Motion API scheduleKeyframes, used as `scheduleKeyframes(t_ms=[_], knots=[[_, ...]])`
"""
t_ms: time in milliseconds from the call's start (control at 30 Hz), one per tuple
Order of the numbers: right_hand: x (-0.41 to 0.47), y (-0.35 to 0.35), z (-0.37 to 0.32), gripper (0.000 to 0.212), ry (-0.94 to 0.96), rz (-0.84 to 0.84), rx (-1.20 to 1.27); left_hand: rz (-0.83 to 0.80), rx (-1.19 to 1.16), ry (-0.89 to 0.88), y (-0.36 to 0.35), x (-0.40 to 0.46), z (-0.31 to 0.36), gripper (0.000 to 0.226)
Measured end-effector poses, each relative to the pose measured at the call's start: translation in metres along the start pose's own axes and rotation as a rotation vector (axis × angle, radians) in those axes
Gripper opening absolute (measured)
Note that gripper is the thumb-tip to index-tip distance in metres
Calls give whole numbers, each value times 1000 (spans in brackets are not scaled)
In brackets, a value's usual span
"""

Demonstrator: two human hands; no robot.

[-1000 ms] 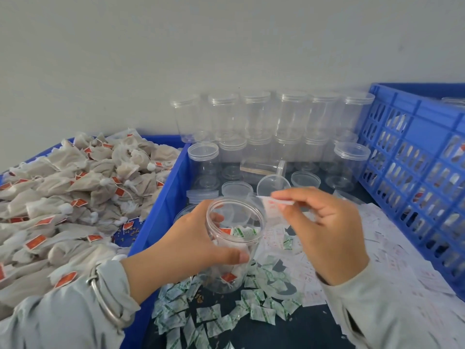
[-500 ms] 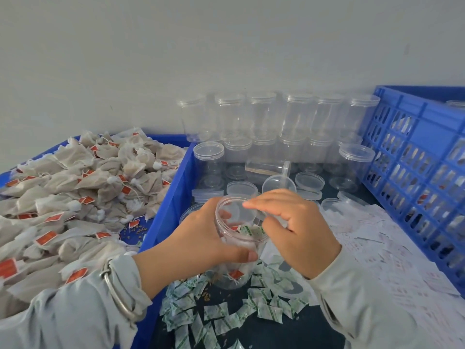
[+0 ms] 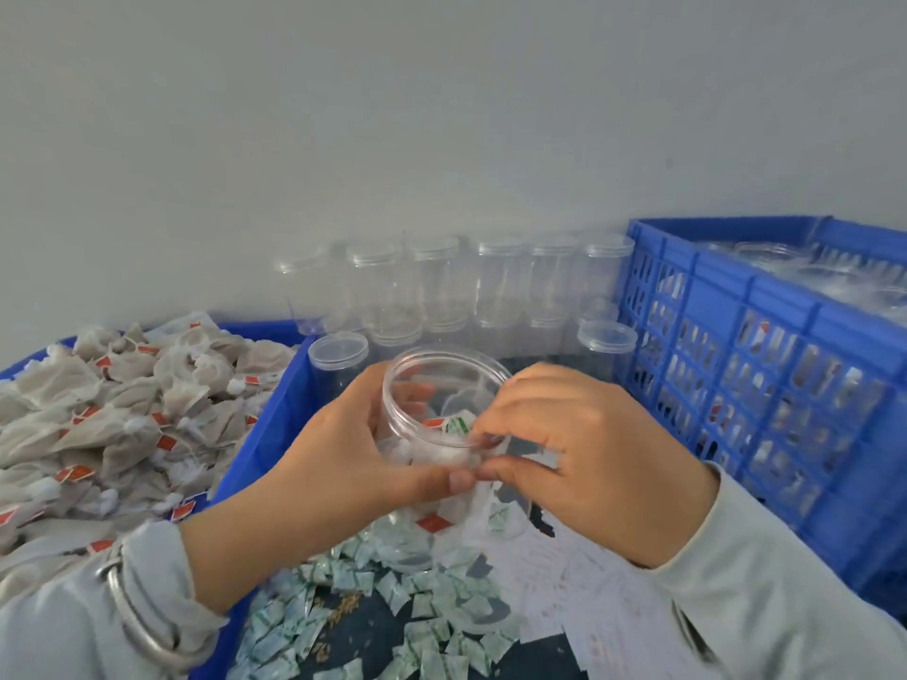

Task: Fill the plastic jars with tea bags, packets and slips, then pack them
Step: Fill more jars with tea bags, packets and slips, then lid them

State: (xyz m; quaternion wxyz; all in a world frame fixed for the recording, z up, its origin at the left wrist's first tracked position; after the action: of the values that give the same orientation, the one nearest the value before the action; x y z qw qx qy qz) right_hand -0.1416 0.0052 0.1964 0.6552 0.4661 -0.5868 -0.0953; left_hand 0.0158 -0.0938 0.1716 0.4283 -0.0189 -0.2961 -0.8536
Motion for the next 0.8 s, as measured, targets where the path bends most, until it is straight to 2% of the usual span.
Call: scheduleKeyframes(t_ms=[100, 200, 367, 433, 500, 533, 633, 733, 800], knots=[[-5, 44, 10, 14, -16, 77, -103, -28, -32, -116, -15, 27, 40, 80], [-13, 93, 23, 15, -47, 174, -231, -49, -58, -233, -41, 58, 82, 90], [-29, 184, 53, 16, -134, 253, -446, -59, -112, -402, -95, 111, 164, 76], [-33, 219, 68, 15, -173, 275, -533, -23, -130, -433, -119, 133, 193, 83], [-36, 248, 85, 17, -218, 290, -583, 21, -170, -393, -144, 153, 211, 100], [-40, 263, 96, 18, -250, 303, -602, 46, -179, -365, -160, 163, 218, 101], [-52, 298, 135, 20, -373, 347, -630, 109, -165, -267, -207, 182, 220, 84], [-71, 322, 179, 20, -520, 354, -650, -4, -180, -203, -256, 189, 212, 43], [-87, 329, 209, 18, -633, 331, -659, -65, -140, -220, -282, 189, 208, 22]])
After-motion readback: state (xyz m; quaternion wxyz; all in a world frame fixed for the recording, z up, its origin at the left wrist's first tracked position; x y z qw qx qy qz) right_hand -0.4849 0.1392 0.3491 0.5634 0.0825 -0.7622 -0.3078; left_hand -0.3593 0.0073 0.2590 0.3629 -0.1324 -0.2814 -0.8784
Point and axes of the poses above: each hand's wrist, its own x-axis towards the middle knuckle, its own y-axis out of the back of the hand, z = x × y, the point moved 2 cm from there along x, towards the middle knuckle
